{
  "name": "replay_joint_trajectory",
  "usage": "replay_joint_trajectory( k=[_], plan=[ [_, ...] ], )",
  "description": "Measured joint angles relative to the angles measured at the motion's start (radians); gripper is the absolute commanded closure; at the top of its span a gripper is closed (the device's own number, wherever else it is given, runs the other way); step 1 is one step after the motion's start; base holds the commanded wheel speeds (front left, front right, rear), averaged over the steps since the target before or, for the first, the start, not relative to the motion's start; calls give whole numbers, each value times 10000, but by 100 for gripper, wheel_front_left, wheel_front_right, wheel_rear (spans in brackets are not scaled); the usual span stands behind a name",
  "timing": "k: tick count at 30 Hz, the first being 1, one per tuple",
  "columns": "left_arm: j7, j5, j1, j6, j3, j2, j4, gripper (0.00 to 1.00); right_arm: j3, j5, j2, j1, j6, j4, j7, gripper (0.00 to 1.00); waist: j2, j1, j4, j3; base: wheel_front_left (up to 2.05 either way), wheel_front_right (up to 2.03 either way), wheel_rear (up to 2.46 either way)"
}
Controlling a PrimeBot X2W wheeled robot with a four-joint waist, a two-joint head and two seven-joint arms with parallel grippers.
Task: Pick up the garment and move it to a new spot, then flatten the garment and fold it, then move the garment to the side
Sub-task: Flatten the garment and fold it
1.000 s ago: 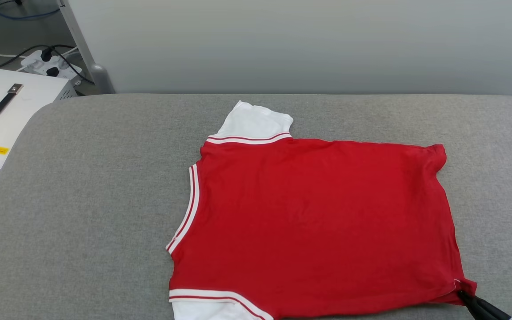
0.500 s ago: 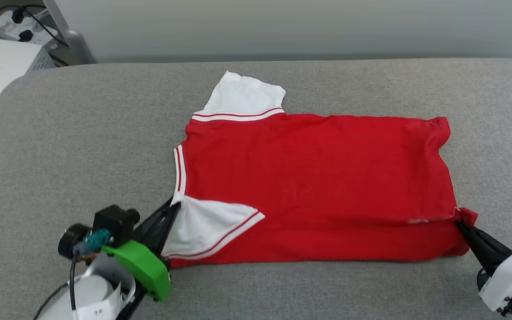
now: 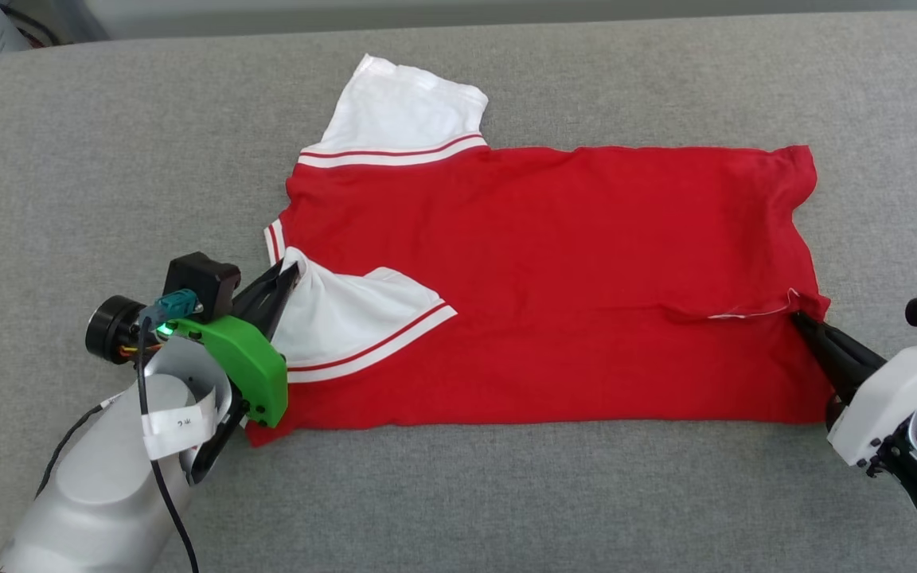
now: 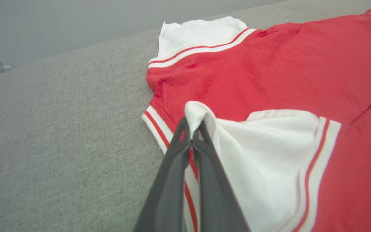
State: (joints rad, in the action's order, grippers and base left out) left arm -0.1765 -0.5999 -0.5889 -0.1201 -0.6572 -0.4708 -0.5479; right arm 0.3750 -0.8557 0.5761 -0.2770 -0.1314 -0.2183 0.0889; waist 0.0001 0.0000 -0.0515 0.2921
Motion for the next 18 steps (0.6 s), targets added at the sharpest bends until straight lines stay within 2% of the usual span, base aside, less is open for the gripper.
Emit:
replay_joint_trajectory(
  k=[5,13,14,15,16,18],
  plan=[
    [-265,-196,-322,-65,-600,336,-1336,100,288,165,-188,-646,0,-1012,81,100,0,1,-156,398,0,0,0],
    [-698,-1007,-795,-65,-1536,401,-2207,100,800,100,-382,-984,0,-1756,-186,100,0,1,-237,405,0,0,0],
    [-709,-1131,-841,-67,-1618,408,-2307,100,838,65,-389,-989,0,-1783,-270,72,0,1,-228,361,0,0,0],
    [-711,-1208,-884,-73,-1691,418,-2393,75,851,61,-389,-992,0,-1808,-359,53,0,1,-219,312,0,0,0],
    [-715,-1267,-911,-73,-1735,426,-2464,1,869,61,-384,-992,0,-1820,-428,0,0,0,-209,259,0,0,0],
    [-771,-1323,-952,-77,-1758,407,-2527,0,876,63,-376,-991,0,-1797,-608,0,0,0,-184,150,0,0,0]
  ],
)
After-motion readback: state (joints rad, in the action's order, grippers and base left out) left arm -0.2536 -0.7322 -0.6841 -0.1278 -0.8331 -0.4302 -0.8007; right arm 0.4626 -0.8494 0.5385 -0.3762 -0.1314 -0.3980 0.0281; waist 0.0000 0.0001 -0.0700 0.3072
